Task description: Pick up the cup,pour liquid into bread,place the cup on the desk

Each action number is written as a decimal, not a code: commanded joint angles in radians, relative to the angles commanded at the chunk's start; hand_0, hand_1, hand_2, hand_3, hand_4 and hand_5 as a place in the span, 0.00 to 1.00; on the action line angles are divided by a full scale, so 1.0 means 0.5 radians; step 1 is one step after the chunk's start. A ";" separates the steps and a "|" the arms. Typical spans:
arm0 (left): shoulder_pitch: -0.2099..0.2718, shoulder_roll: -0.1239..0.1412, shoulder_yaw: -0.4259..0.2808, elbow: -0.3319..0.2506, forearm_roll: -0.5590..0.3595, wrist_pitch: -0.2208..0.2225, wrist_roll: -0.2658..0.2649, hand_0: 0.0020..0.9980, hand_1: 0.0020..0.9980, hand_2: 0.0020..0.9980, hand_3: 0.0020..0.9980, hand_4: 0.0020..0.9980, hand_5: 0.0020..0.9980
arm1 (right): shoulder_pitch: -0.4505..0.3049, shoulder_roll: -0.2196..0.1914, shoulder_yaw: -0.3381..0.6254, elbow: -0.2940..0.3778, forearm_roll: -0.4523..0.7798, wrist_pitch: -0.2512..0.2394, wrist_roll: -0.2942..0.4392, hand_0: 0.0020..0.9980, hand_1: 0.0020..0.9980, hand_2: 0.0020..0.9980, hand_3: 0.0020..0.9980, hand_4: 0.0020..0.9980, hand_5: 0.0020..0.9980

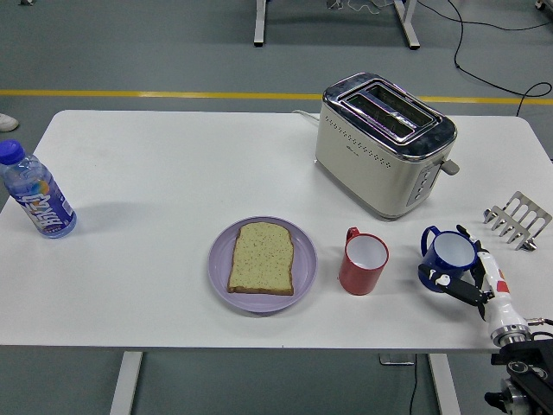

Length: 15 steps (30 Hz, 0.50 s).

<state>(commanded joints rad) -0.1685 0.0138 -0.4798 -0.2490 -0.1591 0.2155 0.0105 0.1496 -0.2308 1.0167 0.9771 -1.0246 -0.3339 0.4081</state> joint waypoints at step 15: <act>0.005 -0.002 -0.007 0.000 0.012 0.000 0.003 0.69 0.76 0.77 0.61 0.40 1.00 | -0.003 -0.002 -0.007 0.005 0.028 -0.007 0.019 0.86 0.74 0.81 0.85 0.99 0.16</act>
<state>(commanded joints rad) -0.1659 0.0129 -0.4833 -0.2491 -0.1529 0.2154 0.0122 0.1482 -0.2320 1.0132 0.9795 -1.0108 -0.3377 0.4175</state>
